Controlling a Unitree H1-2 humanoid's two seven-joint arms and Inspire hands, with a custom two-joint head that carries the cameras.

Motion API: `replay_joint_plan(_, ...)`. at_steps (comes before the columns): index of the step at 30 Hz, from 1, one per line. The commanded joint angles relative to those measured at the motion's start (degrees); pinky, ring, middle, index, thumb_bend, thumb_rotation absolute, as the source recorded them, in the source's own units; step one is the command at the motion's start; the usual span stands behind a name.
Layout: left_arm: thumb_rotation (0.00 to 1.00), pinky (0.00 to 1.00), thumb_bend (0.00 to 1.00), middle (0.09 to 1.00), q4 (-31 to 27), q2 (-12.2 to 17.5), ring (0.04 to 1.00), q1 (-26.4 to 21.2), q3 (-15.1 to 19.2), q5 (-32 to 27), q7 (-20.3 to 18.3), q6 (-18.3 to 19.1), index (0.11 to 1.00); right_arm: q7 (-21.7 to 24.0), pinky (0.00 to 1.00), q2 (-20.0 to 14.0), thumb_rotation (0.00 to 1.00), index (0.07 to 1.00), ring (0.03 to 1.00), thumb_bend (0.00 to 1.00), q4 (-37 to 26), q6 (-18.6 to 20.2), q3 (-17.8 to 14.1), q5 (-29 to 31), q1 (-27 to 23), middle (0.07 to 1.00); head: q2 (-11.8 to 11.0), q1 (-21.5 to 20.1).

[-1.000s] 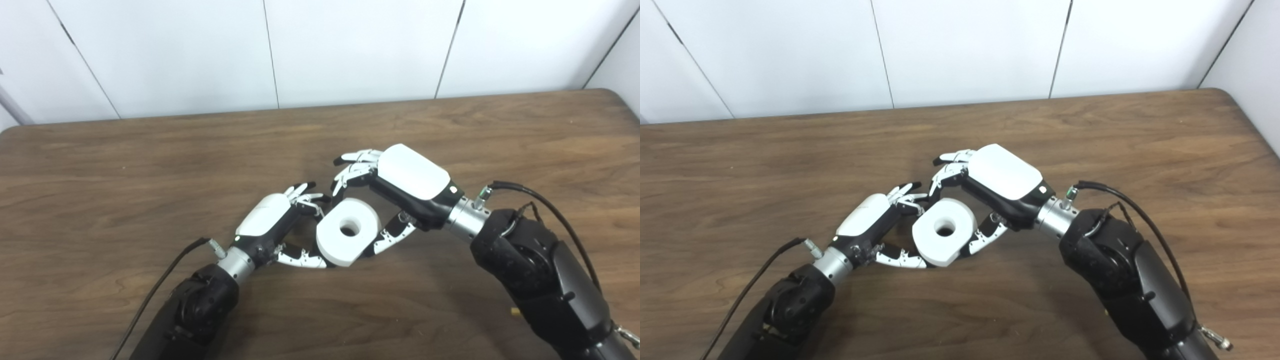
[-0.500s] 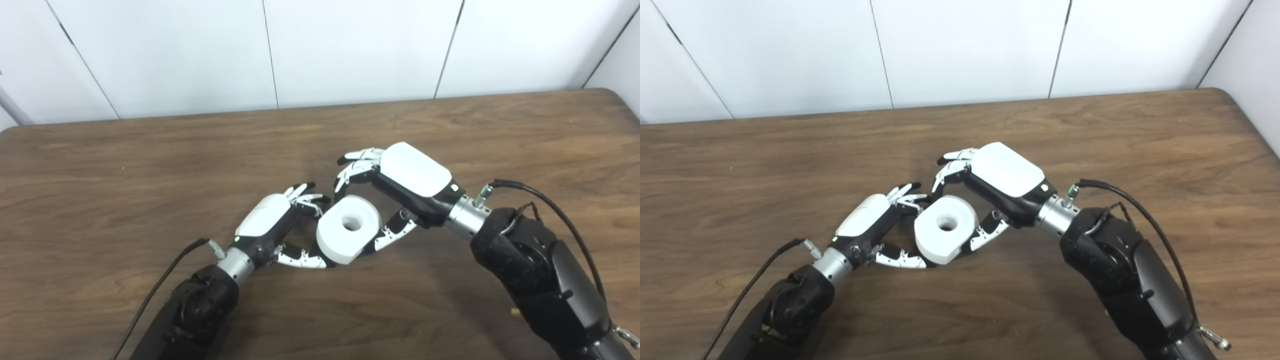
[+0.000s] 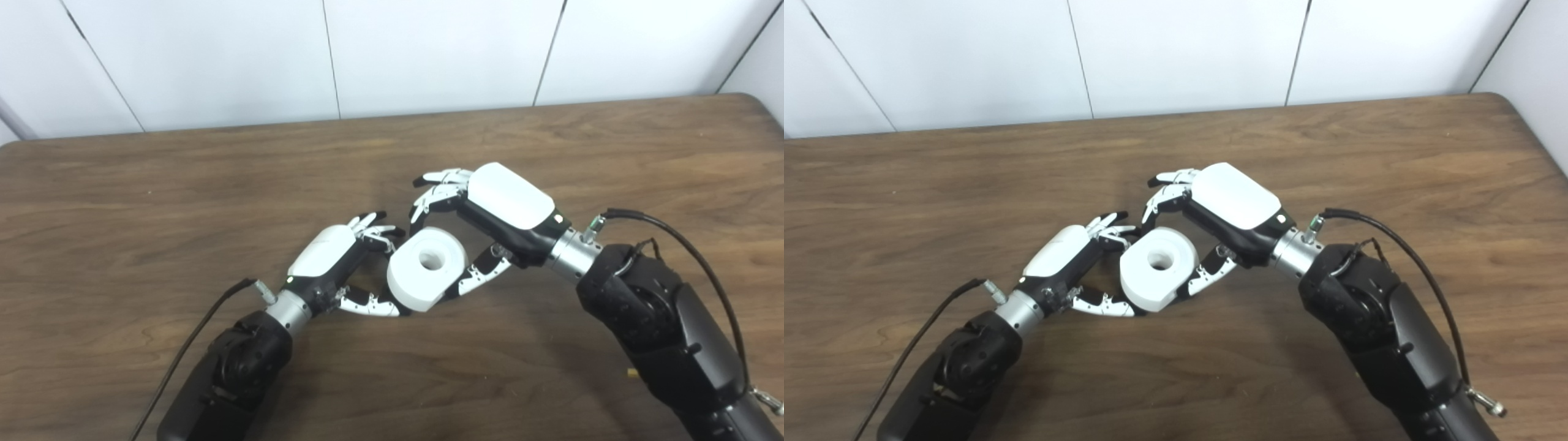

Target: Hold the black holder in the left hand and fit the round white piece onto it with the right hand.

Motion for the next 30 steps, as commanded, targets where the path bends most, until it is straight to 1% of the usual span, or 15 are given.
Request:
replay_joint_plan(1, 0.05, 1.0, 0.52, 0.867, -1.0, -0.3, 1.0, 0.0, -0.6, 0.1, -1.1, 0.3, 0.482, 2.1, 0.85, -0.9, 0.13, 0.479, 0.863, 0.52, -0.9, 0.0, 0.8, -0.2, -0.6, 0.702, 0.1, 0.0)
replay_joint_plan(10, 0.05, 1.0, 0.52, 0.867, -1.9, -0.8, 1.0, 0.1, -0.7, -0.1, -1.8, 1.2, 0.482, 7.2, 0.84, -1.5, 0.13, 0.478, 0.858, 0.52, -3.2, 4.1, 1.7, -0.6, -1.6, 0.71, 0.6, -0.2)
replay_joint_plan(18, 0.05, 1.0, 0.52, 0.868, -2.2, -1.1, 1.0, 0.0, -1.3, 0.1, -2.1, 1.9, 0.482, 11.2, 0.85, -2.7, 0.13, 0.478, 0.851, 0.52, -4.9, 6.1, 2.3, 0.6, -2.9, 0.699, 1.0, -0.4)
replay_joint_plan(26, 0.05, 1.0, 0.52, 0.867, -2.3, -1.7, 1.0, 0.0, -1.5, 0.5, -1.8, 2.5, 0.482, 13.4, 0.83, -3.6, 0.13, 0.478, 0.844, 0.52, -5.2, 7.7, 2.8, 1.4, -4.5, 0.691, 1.1, -0.1)
replay_joint_plan(30, 0.05, 1.0, 0.52, 0.867, -2.2, -1.6, 1.0, 0.1, -1.4, 0.5, -1.7, 2.4, 0.482, 13.6, 0.8, -3.7, 0.13, 0.478, 0.832, 0.52, -5.7, 8.0, 3.1, 0.2, -4.4, 0.7, 1.0, 0.1)
